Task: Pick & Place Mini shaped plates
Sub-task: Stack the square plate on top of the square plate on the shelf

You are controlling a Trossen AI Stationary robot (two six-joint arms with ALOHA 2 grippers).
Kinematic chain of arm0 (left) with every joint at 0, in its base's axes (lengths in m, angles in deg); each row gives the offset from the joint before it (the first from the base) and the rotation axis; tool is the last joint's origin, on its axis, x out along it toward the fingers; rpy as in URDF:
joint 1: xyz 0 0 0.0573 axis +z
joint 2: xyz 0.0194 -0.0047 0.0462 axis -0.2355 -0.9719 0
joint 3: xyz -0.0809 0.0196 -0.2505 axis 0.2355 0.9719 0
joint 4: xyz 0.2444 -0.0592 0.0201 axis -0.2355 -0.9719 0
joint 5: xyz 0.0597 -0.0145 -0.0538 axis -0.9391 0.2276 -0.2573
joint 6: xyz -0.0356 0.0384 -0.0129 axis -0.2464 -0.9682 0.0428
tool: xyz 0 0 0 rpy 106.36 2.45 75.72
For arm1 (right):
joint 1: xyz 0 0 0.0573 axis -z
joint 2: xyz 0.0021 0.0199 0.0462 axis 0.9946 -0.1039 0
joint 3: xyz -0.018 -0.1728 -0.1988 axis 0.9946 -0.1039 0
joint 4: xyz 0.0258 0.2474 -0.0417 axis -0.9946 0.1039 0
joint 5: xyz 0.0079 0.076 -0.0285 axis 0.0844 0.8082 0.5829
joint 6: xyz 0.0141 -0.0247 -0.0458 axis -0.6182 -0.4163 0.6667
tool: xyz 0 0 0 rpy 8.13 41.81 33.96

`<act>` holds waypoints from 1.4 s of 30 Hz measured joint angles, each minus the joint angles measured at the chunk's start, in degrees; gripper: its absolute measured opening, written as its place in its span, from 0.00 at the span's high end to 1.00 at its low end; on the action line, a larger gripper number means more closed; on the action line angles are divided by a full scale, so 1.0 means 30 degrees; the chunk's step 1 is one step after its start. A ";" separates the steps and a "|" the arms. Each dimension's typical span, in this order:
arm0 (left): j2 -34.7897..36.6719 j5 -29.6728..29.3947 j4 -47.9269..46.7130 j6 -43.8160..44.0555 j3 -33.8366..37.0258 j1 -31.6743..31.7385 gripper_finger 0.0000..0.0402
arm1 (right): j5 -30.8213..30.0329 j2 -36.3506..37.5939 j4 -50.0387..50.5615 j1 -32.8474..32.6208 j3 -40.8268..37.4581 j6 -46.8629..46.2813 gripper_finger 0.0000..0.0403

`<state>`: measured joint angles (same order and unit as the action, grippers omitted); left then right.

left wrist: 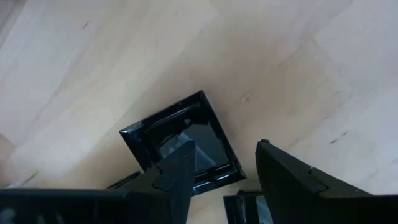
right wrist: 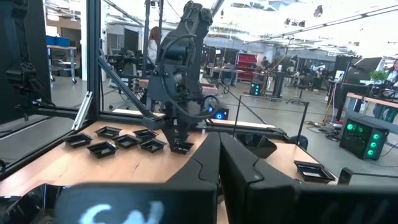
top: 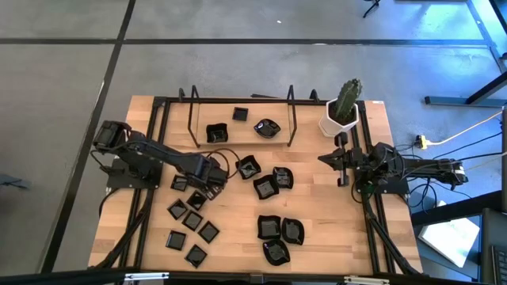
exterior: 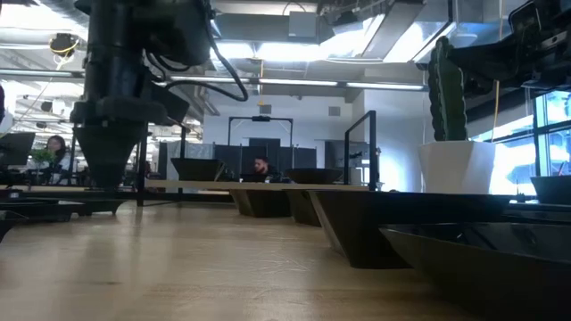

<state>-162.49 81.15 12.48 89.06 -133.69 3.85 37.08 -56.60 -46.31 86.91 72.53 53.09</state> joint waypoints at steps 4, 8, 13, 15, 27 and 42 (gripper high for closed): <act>-0.0325 0.0102 0.0824 -0.0422 -0.0001 0.0219 0.60 | 0.0000 0.0000 0.0042 0.0000 0.0000 0.0000 0.99; -0.1099 0.0678 0.1040 -0.0681 0.0001 0.0325 0.60 | 0.0000 0.0000 0.0159 0.0000 0.0000 -0.0066 0.99; -0.1824 0.0657 0.0948 -0.0823 0.0001 0.0310 0.60 | 0.0000 0.0000 0.0203 0.0000 0.0000 -0.0058 0.99; -0.2018 0.0650 0.0831 -0.0837 -0.0004 0.0310 0.60 | 0.0000 0.0000 0.0203 0.0000 0.0000 -0.0058 0.99; -0.2259 0.0511 0.0678 -0.1355 0.0015 0.0325 0.73 | -0.0002 0.0000 0.0472 0.0000 0.0000 -0.0066 0.99; -0.2237 0.0444 0.0249 -0.3271 -0.0121 0.0250 0.99 | -0.0007 0.0000 0.0472 0.0000 0.0000 -0.0058 0.99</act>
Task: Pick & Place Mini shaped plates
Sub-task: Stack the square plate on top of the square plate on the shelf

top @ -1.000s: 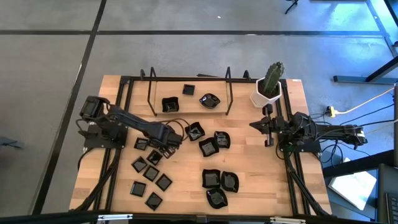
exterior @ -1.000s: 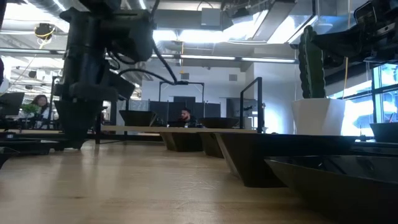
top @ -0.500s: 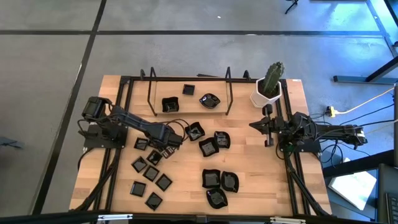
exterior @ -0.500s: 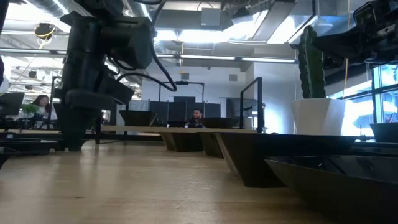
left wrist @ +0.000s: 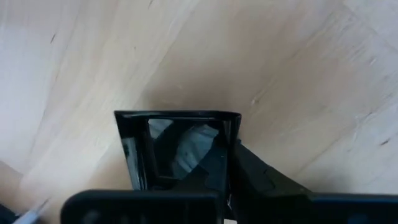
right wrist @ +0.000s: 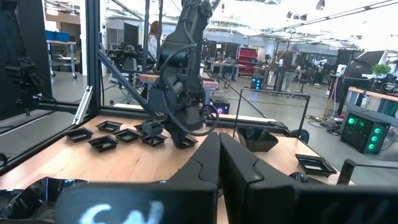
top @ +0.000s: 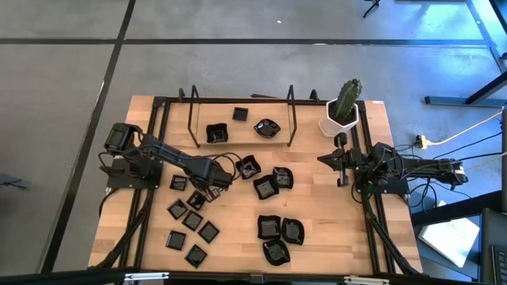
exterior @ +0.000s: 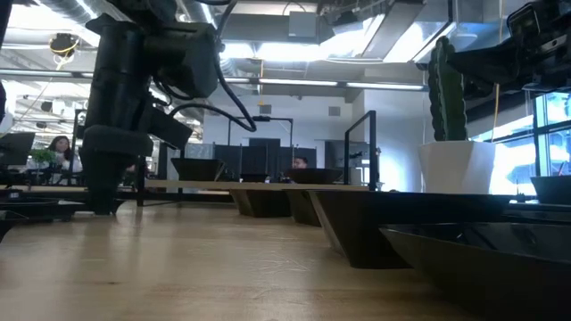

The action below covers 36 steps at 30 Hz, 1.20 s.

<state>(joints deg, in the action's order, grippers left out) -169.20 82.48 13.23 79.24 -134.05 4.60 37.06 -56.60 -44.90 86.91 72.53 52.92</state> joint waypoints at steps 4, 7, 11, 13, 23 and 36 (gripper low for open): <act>0.0065 -0.0558 -0.0933 -0.0008 -0.0759 -0.0246 0.99 | 0.0007 0.0000 0.0000 0.0000 0.0000 0.0000 0.99; 0.0394 -0.1022 -0.0880 -0.0383 -0.1374 -0.0558 0.99 | 0.0007 0.0000 0.0001 0.0001 0.0000 0.0000 0.99; 0.1096 -0.1373 -0.0873 -0.1497 -0.1825 -0.0960 0.99 | 0.0007 0.0000 0.0007 0.0000 0.0000 -0.0007 0.99; 0.1565 -0.1415 -0.0947 -0.1820 -0.1838 -0.1208 0.99 | 0.0171 0.0000 0.0034 0.0002 0.0000 -0.0042 0.99; 0.2936 -0.2665 -0.0935 -0.4745 -0.1838 -0.3519 0.99 | 0.0342 0.0000 0.0702 0.0000 0.0000 -0.0080 0.99; 0.2943 -0.2921 -0.0939 -0.4765 -0.1838 -0.5920 0.99 | 0.0326 0.0000 0.0561 0.0000 0.0000 -0.0086 0.99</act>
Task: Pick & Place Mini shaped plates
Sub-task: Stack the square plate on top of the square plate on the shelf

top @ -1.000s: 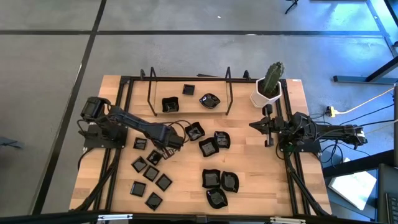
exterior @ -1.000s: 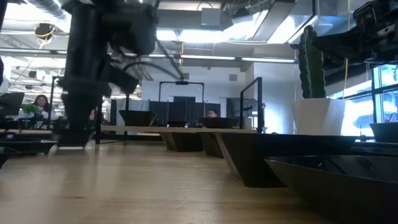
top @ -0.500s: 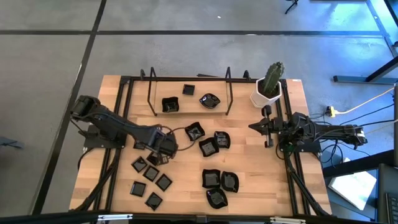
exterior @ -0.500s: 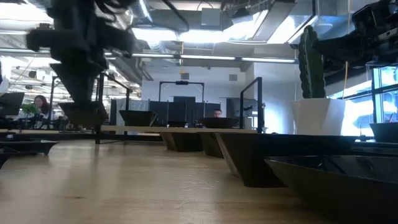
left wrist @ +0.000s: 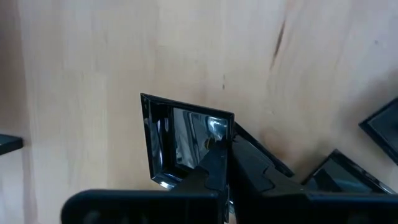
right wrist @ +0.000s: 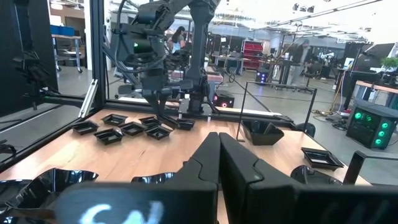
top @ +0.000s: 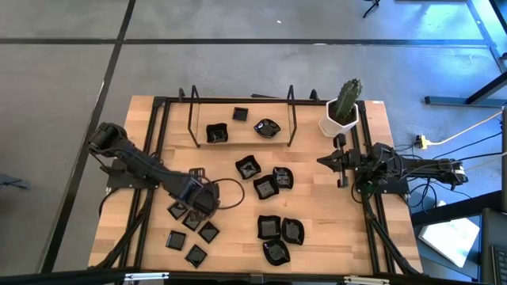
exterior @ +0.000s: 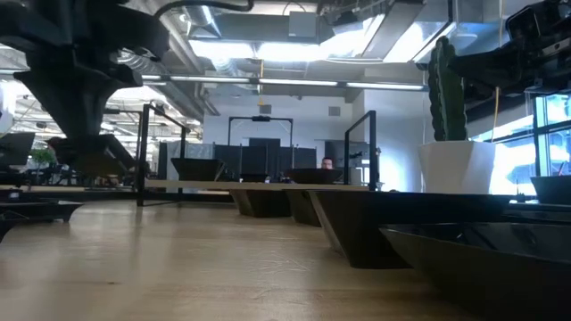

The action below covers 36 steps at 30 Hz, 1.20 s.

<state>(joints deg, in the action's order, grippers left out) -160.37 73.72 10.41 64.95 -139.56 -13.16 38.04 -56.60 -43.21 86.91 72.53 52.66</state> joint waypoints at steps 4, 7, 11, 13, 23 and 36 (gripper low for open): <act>0.0000 -0.0923 0.0004 -0.0006 0.0000 -0.0199 0.99 | -0.0013 0.0000 -0.0007 0.0000 0.0000 -0.0162 0.99; 0.0000 -0.0972 0.0003 -0.0007 0.0000 -0.0191 0.99 | -0.0013 0.0000 -0.0015 0.0000 0.0000 -0.0162 0.99; 0.0000 -0.1560 0.0000 -0.0484 0.0000 -0.0191 0.99 | -0.0013 0.0000 -0.0027 0.0000 0.0000 -0.0165 0.99; 0.0000 -0.2139 -0.0006 -0.0642 -0.0012 -0.0191 0.99 | -0.0013 0.0000 -0.0029 0.0000 0.0000 -0.0169 0.99; 0.0000 -0.2370 -0.0042 -0.4473 -0.3603 0.0000 0.99 | -0.0020 0.0000 -0.0313 0.0000 0.0000 -0.0001 0.99; 0.0007 -0.5587 -0.1140 -1.4186 -1.2390 0.3295 0.99 | -0.0020 0.0000 -0.0302 0.0000 0.0000 0.0078 0.99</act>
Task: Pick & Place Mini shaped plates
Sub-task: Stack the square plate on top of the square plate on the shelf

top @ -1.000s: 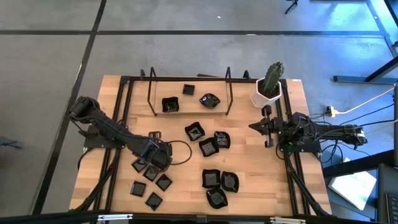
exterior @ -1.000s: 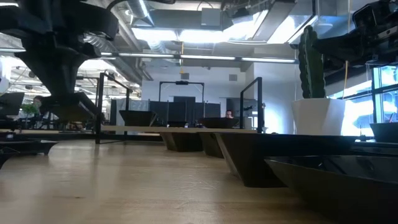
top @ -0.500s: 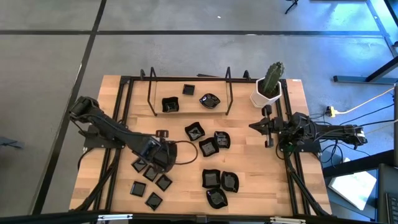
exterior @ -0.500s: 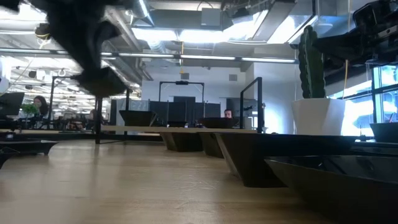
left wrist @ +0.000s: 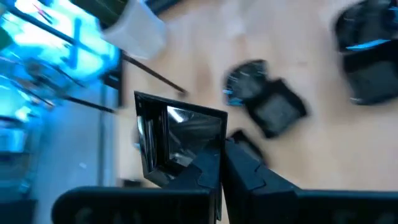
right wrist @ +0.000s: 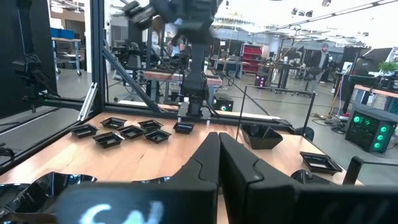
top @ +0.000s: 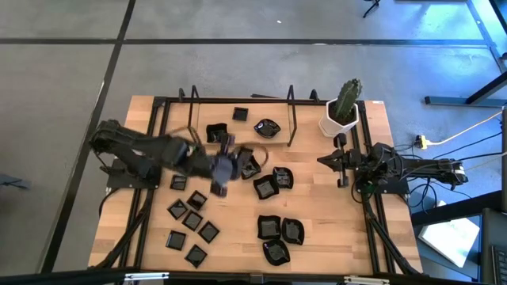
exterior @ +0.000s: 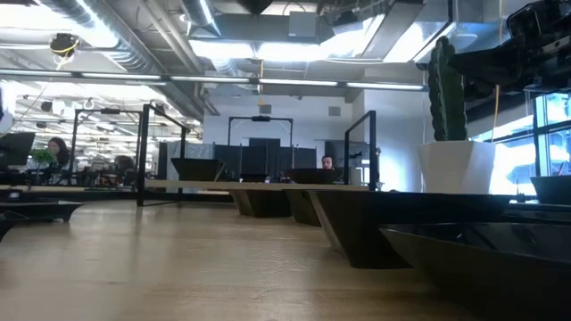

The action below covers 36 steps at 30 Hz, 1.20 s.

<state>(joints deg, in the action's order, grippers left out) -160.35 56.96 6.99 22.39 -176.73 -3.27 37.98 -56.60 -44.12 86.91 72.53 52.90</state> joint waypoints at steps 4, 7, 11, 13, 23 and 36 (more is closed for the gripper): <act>0.0007 0.0078 0.0581 -0.3287 -0.0915 0.2429 0.99 | 0.0007 0.0000 0.0004 0.0000 0.0000 0.0000 0.99; 0.0007 0.1498 0.1048 -0.4639 -0.0928 0.4896 0.99 | 0.0007 0.0000 0.0004 0.0000 0.0000 0.0007 0.99; -0.0205 0.5522 0.1289 -0.6529 -0.0455 0.7920 0.99 | 0.0007 0.0000 0.0004 0.0001 0.0000 0.0080 0.99; -0.0351 0.6852 0.1613 -0.7708 0.0086 0.8895 0.99 | 0.0006 0.0002 0.0005 0.0000 0.0000 0.0080 0.99; -0.0802 0.8024 0.4225 -1.1535 0.3393 1.0627 0.99 | -0.0003 0.0007 -0.0397 0.0000 0.0000 0.0557 0.99; -0.2211 0.7701 0.6885 -1.3871 0.4405 1.0879 0.99 | -0.0002 -0.0007 -0.1457 0.0000 0.0000 0.0751 0.99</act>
<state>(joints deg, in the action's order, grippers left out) -166.99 80.06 27.65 -19.22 -163.52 29.36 37.97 -56.62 -48.49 86.91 72.53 55.15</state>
